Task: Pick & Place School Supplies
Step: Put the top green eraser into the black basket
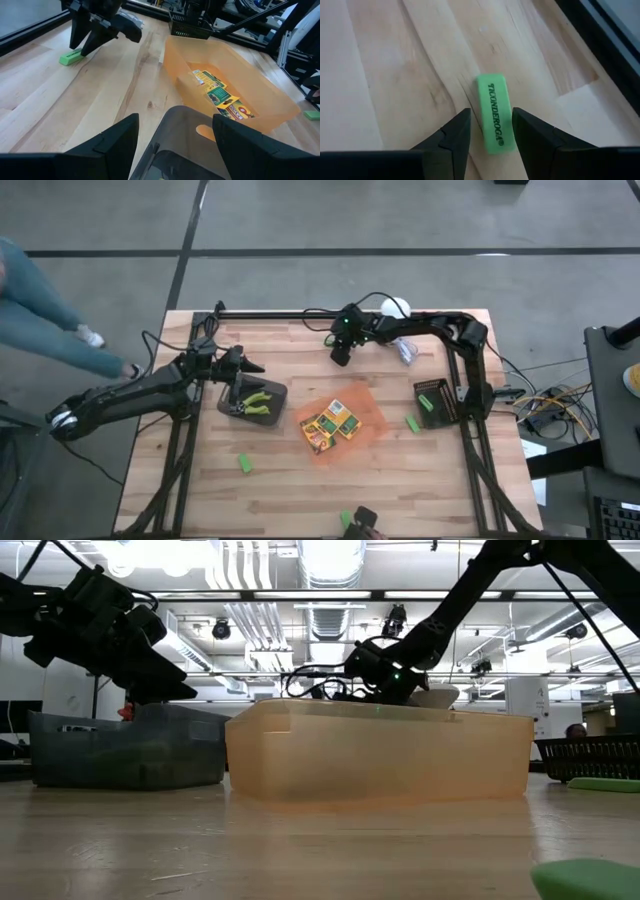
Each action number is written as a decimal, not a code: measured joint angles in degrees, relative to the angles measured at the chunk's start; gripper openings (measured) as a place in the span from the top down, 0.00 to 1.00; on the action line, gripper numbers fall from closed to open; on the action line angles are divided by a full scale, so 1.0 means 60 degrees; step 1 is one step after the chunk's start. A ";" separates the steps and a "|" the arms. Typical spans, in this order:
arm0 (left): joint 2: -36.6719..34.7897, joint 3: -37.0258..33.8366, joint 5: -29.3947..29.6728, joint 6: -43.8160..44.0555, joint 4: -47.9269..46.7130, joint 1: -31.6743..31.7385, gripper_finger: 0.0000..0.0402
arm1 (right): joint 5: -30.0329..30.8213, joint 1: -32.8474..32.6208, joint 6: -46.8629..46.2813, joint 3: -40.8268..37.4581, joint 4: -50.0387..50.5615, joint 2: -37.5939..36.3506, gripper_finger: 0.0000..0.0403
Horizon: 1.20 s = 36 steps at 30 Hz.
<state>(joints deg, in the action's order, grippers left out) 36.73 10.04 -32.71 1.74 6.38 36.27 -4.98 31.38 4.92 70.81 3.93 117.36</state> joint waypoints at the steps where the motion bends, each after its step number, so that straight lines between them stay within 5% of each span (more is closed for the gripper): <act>1: 0.0000 0.0000 0.0002 0.0000 -0.0005 0.0000 0.35 | -0.0003 0.0000 0.0002 0.0033 0.0010 0.0035 0.64; 14: 0.0007 0.0000 0.0002 0.0002 -0.0001 0.0000 0.35 | 0.0033 0.0000 0.0764 0.1391 0.2040 0.0695 0.69; 36: 0.0004 0.0000 0.0001 0.0000 -0.0003 0.0000 0.35 | 0.0077 0.0004 0.0793 0.1438 0.2138 0.0711 0.81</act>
<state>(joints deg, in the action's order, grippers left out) 36.75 10.04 -32.70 1.74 6.36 36.27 -4.51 31.40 9.67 79.44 16.76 121.62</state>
